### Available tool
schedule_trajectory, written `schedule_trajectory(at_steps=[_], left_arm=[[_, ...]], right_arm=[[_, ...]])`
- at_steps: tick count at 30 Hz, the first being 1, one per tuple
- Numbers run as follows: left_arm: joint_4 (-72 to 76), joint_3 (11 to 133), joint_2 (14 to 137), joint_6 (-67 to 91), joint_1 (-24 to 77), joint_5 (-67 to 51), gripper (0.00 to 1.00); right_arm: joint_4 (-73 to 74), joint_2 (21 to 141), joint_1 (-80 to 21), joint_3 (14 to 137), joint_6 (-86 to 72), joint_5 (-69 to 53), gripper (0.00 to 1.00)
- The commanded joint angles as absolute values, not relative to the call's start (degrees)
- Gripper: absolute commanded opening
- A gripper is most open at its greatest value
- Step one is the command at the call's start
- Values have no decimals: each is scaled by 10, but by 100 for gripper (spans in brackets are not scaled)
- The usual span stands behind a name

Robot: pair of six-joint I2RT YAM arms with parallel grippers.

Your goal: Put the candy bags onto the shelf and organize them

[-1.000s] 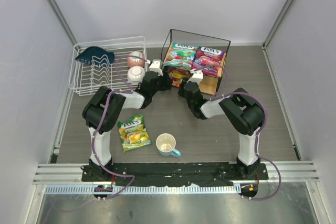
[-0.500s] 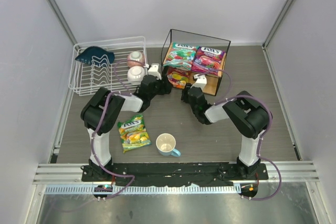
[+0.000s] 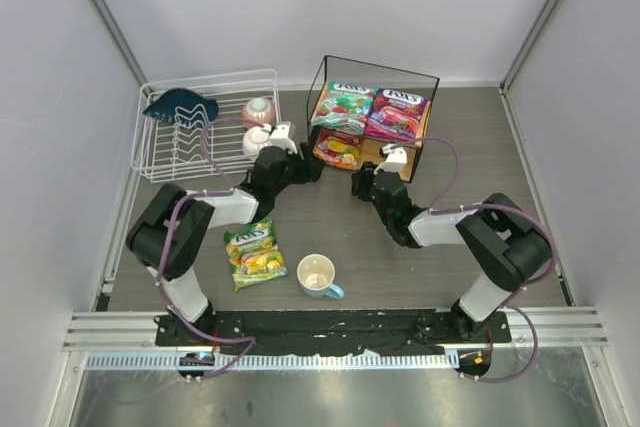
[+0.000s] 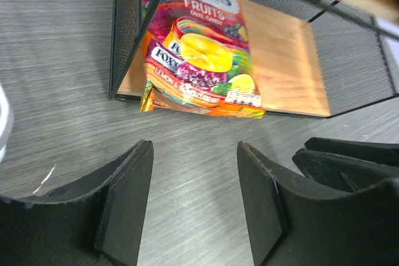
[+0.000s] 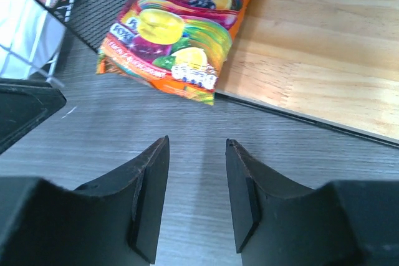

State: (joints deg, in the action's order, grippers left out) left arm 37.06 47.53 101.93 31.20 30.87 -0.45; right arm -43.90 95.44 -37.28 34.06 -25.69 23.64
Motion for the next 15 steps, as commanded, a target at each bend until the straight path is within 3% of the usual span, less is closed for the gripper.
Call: schedule_trajectory(at_steps=[1, 7, 13, 15], left_arm=[[314, 454, 940, 336, 308, -5, 60], [145, 411, 818, 365, 309, 79, 65], [17, 360, 682, 417, 309, 159, 77], [-13, 338, 648, 431, 309, 184, 86]], right_arm=[[-405, 881, -374, 331, -250, 182, 47], [-287, 821, -374, 368, -224, 56, 48], [-183, 834, -381, 438, -201, -70, 49], [-168, 849, -389, 452, -200, -84, 49]])
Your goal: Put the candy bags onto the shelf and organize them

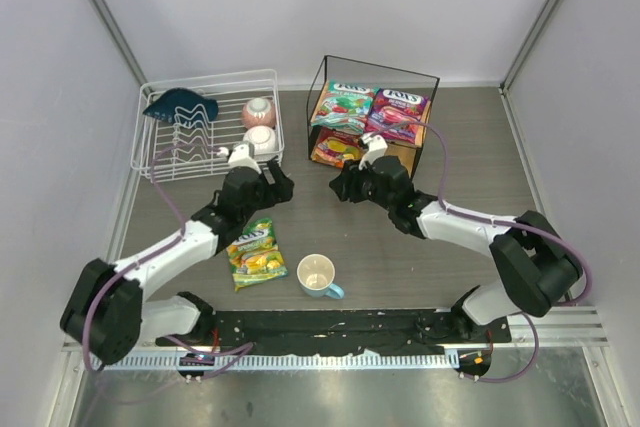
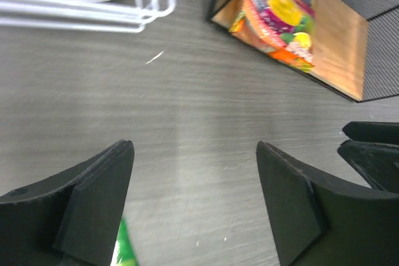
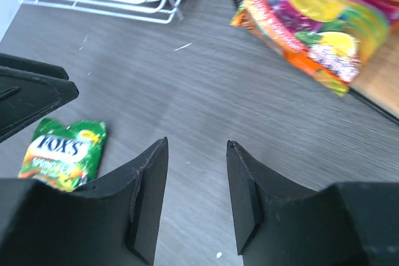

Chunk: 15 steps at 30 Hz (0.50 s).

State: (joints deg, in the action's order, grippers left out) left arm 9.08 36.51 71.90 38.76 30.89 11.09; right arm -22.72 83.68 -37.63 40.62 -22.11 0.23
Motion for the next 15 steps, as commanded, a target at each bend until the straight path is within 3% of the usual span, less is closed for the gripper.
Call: schedule_trajectory(at_steps=[1, 2, 3, 12, 13, 15], left_arm=[[-43, 331, 627, 445, 309, 192, 88], [-59, 319, 593, 452, 309, 202, 97], [-75, 314, 572, 459, 309, 221, 100], [-244, 287, 424, 530, 308, 314, 100], [-255, 287, 416, 535, 308, 321, 100], [-280, 283, 389, 547, 308, 338, 100]], right_arm=[[-159, 855, -393, 470, -195, -90, 49], [-150, 871, -398, 481, -192, -98, 49], [-127, 879, -410, 492, -189, -103, 49], [-73, 991, -479, 603, -203, -128, 52], [-77, 1004, -485, 606, -211, -127, 61], [-93, 1016, -504, 605, -225, -125, 63]])
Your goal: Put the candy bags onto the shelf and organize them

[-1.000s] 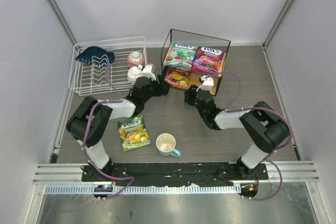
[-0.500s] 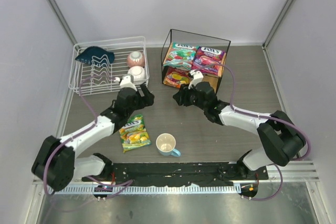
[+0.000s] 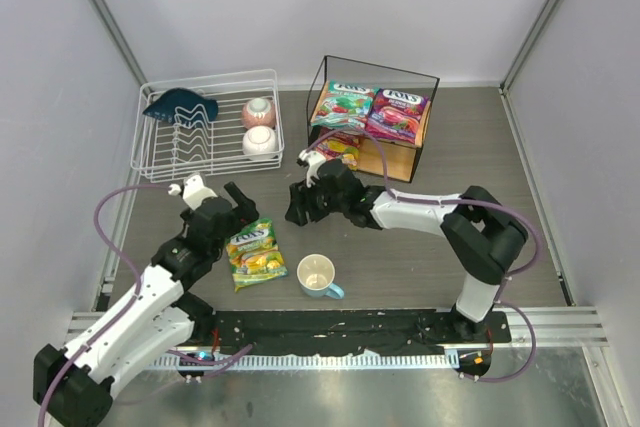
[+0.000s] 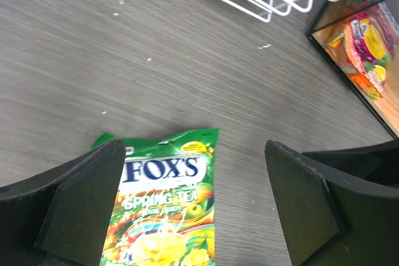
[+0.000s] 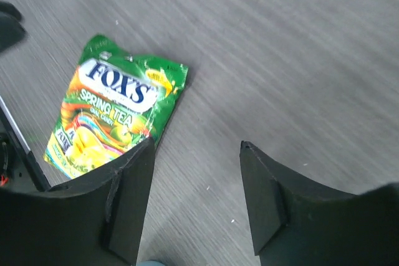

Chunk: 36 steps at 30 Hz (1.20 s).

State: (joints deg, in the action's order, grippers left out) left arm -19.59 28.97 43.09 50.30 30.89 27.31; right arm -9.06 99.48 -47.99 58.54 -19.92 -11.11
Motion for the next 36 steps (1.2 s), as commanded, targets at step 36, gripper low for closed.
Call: schedule_trajectory(at_steps=[36], left_arm=[[-352, 284, 307, 547, 308, 379, 100]], right_arm=[[-108, 1178, -545, 698, -270, -226, 67]])
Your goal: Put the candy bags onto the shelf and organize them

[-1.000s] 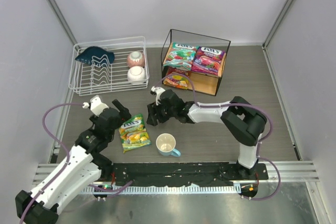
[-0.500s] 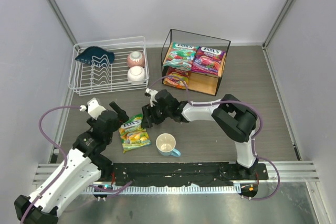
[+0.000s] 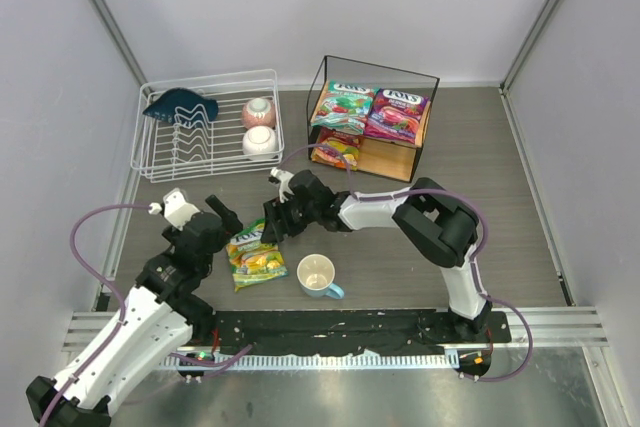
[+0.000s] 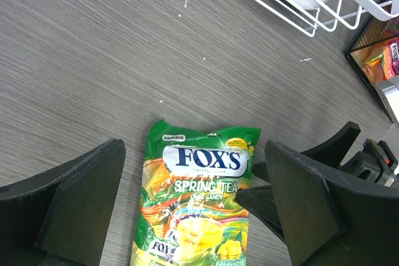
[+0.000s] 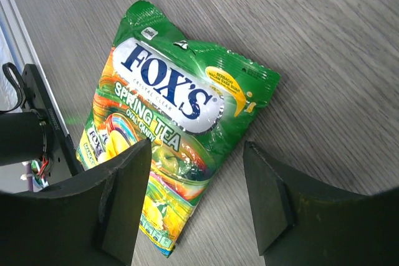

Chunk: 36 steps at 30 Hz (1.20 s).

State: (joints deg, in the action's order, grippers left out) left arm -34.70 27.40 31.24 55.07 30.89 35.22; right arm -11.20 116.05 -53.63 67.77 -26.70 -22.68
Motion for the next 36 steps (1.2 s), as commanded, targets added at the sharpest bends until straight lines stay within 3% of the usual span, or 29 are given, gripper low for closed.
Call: schedule_trajectory(at_steps=[1, 10, 13, 14, 20, 21, 22, 36], left_arm=[[-352, 284, 306, 546, 309, 379, 100], [-352, 282, 301, 543, 308, 379, 100], [-352, 280, 300, 545, 309, 378, 100], [-352, 279, 299, 545, 308, 378, 100], [-357, 277, 293, 543, 308, 379, 100], [-358, 277, 291, 544, 309, 380, 100], [-358, 278, 291, 542, 309, 381, 100], [-330, 268, 300, 527, 308, 362, 100]], right_arm=[[-106, 1179, -544, 700, -268, -222, 67], [-77, 1199, -548, 720, -255, -206, 61], [-69, 1206, -549, 724, -252, -199, 52], [-63, 1208, -549, 725, -251, -195, 44], [-59, 1216, -548, 728, -250, -188, 18], [-60, 1216, -549, 728, -251, -188, 7], [-60, 1215, -548, 728, -254, -186, 2], [-89, 1109, -533, 651, -274, -78, 1]])
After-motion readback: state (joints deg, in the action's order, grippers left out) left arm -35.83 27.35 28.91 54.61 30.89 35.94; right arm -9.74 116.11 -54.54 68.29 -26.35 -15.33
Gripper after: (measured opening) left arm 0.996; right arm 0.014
